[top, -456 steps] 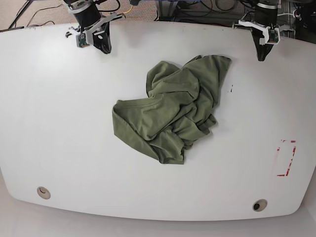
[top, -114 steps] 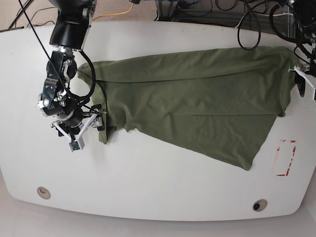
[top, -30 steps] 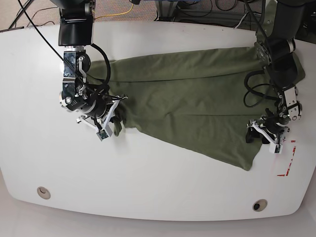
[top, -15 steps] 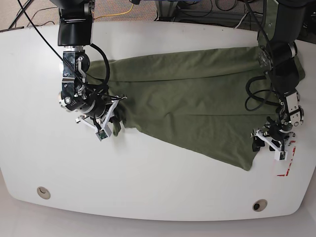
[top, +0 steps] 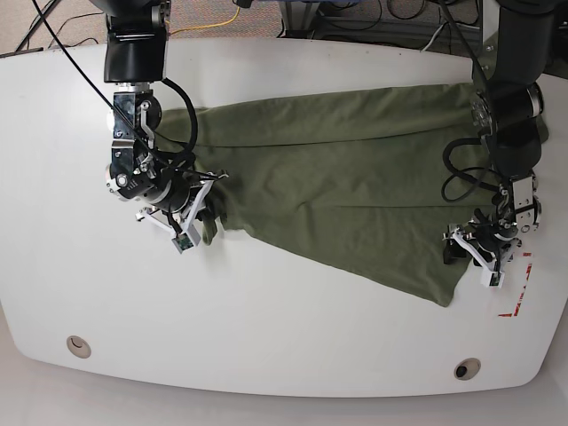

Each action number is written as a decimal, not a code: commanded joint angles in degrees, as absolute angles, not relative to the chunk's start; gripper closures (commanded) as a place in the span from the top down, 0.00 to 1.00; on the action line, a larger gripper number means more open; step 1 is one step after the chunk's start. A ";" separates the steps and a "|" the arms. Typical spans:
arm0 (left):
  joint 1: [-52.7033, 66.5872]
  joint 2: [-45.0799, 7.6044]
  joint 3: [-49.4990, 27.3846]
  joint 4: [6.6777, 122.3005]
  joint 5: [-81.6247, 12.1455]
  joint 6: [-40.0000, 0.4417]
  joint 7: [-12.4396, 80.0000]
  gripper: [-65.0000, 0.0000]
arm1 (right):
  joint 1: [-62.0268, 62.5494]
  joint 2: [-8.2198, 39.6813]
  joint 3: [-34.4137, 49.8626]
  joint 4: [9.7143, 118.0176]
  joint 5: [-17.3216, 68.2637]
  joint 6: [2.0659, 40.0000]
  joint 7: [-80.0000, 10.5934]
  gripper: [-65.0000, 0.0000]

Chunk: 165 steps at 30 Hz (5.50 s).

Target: Layout the t-shirt on the table in an organized manner, then fold the t-shirt properly

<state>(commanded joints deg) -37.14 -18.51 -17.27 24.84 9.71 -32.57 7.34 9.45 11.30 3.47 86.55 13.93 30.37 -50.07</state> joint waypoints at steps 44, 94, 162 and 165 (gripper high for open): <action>-28.44 -17.45 -17.71 68.35 9.10 -35.74 23.34 0.00 | 20.53 17.19 7.52 86.55 13.93 30.37 -50.33 0.01; -41.01 -17.54 -22.90 108.79 9.10 -35.74 38.02 0.00 | 40.92 25.89 7.87 109.32 13.93 33.89 -62.20 0.01; -63.60 -17.45 -12.26 107.82 9.19 -35.74 49.01 0.01 | 67.03 30.11 2.59 102.02 13.58 33.89 -68.53 0.02; -63.52 -17.54 -12.26 109.41 9.19 -35.74 50.86 0.01 | 65.71 30.11 2.68 104.57 13.49 33.89 -70.11 0.02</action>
